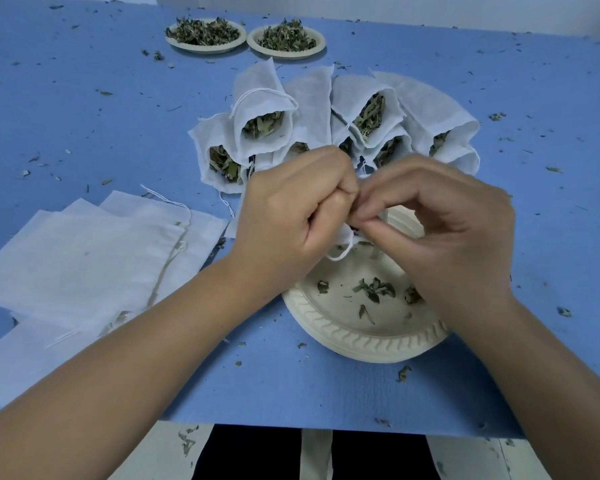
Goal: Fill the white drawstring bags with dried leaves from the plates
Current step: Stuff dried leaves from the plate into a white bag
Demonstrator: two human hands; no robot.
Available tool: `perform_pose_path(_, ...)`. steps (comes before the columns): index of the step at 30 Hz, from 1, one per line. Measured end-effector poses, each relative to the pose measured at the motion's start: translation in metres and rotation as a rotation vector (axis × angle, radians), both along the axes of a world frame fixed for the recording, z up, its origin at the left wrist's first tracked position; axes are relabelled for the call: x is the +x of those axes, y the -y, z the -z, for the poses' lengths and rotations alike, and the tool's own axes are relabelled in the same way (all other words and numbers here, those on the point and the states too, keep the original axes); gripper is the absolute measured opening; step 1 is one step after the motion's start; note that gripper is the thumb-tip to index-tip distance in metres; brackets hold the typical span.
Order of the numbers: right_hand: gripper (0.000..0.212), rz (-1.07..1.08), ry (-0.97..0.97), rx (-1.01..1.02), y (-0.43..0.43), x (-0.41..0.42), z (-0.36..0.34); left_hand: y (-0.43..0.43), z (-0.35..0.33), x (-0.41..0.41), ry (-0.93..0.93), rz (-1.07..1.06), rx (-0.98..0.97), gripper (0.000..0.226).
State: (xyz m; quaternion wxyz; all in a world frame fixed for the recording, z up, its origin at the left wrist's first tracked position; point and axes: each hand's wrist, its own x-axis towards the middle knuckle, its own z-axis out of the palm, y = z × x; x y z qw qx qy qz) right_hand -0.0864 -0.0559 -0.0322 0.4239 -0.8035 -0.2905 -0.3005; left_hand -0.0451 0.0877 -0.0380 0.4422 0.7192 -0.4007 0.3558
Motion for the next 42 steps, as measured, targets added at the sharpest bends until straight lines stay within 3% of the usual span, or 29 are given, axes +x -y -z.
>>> perform_pose_path(3,0.02,0.097,0.045,-0.187,-0.008,-0.001,0.005,0.002,0.001,-0.002,0.028,-0.011,0.006,0.027)
perform_pose_path(5,0.016,0.045,-0.014,-0.212,-0.006,-0.002,0.003,0.001,0.001,-0.002,0.019,-0.025,-0.012,0.027)
perform_pose_path(8,0.014,0.0,-0.177,0.108,0.011,0.001,-0.009,-0.002,0.0,0.0,-0.049,-0.036,-0.084,0.028)
perform_pose_path(10,0.019,0.136,-0.267,0.265,0.022,0.006,-0.014,-0.002,-0.001,0.002,-0.14,-0.035,-0.167,0.03)
perform_pose_path(11,0.025,0.222,-0.333,0.226,0.025,0.009,-0.013,-0.002,-0.001,0.002,-0.181,-0.039,-0.193,0.03)
perform_pose_path(13,0.027,0.312,-0.496,-0.056,0.026,0.013,-0.004,-0.001,-0.001,0.002,-0.222,-0.046,-0.211,0.03)
perform_pose_path(15,0.025,0.228,-0.625,-0.398,0.018,0.012,0.003,-0.002,-0.001,0.001,-0.225,-0.051,-0.21,0.03)
perform_pose_path(16,0.028,0.133,-0.67,-0.46,0.014,0.011,0.005,-0.002,-0.001,0.002,-0.223,-0.055,-0.211,0.029)
perform_pose_path(19,0.026,-0.165,-0.799,-0.292,0.01,0.005,-0.001,-0.003,-0.001,0.002,-0.241,-0.057,-0.231,0.028)
perform_pose_path(22,0.03,-0.111,-0.779,-0.072,0.016,0.004,-0.005,-0.003,0.0,0.002,-0.26,-0.044,-0.245,0.027)
perform_pose_path(24,0.026,-0.077,-0.728,-0.141,0.016,0.007,-0.004,-0.002,0.0,0.002,-0.261,-0.037,-0.244,0.027)
perform_pose_path(27,0.022,-0.226,-0.81,-0.327,0.012,0.005,-0.002,-0.002,0.0,0.003,-0.265,-0.033,-0.247,0.028)
perform_pose_path(29,0.029,-0.258,-0.883,-0.208,0.015,0.003,-0.008,-0.003,0.0,0.003,-0.266,-0.036,-0.249,0.028)
perform_pose_path(31,0.041,-0.13,-0.774,-0.081,0.026,0.006,-0.011,-0.003,0.0,0.003,-0.27,-0.029,-0.249,0.027)
perform_pose_path(33,0.052,0.101,-0.607,-0.248,0.033,0.012,-0.013,-0.003,0.0,0.003,-0.274,-0.023,-0.244,0.027)
perform_pose_path(35,0.058,0.122,-0.713,-0.413,0.034,0.013,-0.013,-0.002,0.001,0.002,-0.281,-0.02,-0.237,0.027)
perform_pose_path(37,0.058,-0.048,-0.89,-0.374,0.029,0.009,-0.013,-0.002,0.001,0.002,-0.281,-0.02,-0.231,0.027)
perform_pose_path(39,0.054,-0.208,-0.935,-0.217,0.03,0.008,-0.013,-0.003,0.001,0.003,-0.272,-0.025,-0.231,0.027)
perform_pose_path(42,0.053,-0.207,-0.938,-0.122,0.038,0.009,-0.018,-0.003,0.001,0.003,-0.273,-0.029,-0.238,0.028)
